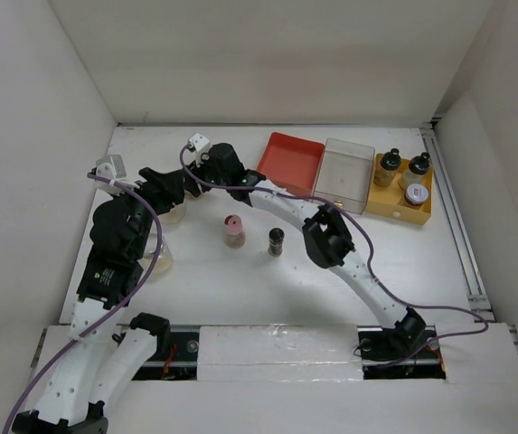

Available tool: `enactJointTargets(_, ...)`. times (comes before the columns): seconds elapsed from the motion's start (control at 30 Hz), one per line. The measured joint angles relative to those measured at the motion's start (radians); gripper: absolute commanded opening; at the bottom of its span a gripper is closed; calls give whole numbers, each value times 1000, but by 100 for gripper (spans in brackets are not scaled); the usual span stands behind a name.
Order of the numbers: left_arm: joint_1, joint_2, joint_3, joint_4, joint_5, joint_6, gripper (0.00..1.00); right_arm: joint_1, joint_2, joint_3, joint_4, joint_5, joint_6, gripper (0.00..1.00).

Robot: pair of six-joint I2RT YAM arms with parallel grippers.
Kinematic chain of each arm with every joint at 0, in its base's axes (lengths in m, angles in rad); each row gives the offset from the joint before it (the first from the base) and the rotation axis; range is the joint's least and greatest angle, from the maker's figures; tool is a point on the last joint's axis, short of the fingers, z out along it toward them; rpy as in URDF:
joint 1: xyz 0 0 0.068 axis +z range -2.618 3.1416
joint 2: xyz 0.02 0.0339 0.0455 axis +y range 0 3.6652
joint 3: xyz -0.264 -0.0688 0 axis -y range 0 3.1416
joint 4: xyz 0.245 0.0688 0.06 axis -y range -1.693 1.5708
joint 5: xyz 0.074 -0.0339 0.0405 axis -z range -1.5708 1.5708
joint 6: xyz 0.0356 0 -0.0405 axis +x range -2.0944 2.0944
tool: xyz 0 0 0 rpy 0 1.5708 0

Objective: Organize the condiment bottles

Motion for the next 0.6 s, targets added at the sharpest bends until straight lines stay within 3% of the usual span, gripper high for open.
enactJointTargets(0.07, 0, 0, 0, 0, 0, 0, 61, 0, -8, -37, 43, 6, 13, 53)
enactJointTargets(0.33, 0, 2, 0, 2, 12, 0, 61, -11, -271, -498, 272, 8, 95, 51)
enactJointTargets(0.6, 0, 26, 0, 2, 48, 2, 61, -161, -772, -966, 487, -84, 203, 51)
